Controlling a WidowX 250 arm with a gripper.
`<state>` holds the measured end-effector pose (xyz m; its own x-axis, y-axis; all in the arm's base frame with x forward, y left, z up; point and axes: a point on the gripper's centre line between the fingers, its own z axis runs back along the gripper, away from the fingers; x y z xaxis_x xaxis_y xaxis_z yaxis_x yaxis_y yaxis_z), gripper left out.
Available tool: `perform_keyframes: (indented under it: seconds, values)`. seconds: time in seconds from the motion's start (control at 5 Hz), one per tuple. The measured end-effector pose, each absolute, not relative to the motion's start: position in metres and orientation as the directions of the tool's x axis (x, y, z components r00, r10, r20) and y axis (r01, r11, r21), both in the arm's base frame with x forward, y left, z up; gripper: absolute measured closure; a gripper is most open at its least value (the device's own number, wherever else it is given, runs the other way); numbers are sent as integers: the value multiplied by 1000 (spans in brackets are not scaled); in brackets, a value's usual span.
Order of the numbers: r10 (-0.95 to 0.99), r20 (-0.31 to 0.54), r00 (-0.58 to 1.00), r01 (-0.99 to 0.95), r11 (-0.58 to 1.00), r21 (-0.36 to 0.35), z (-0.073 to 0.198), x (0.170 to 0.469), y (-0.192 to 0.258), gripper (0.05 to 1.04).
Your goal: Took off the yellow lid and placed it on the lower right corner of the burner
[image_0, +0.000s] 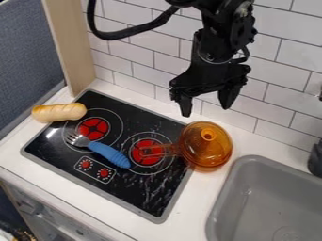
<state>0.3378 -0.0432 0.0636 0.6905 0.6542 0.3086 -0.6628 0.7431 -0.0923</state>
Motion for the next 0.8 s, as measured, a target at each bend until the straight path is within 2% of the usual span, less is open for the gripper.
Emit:
perform_keyframes:
  seconds: [0.6,0.8]
  values:
    - [642,238,729,-653,756,-40,32,336,-49,83]
    - [643,219,734,-649,759,-49,24,343,-53,83]
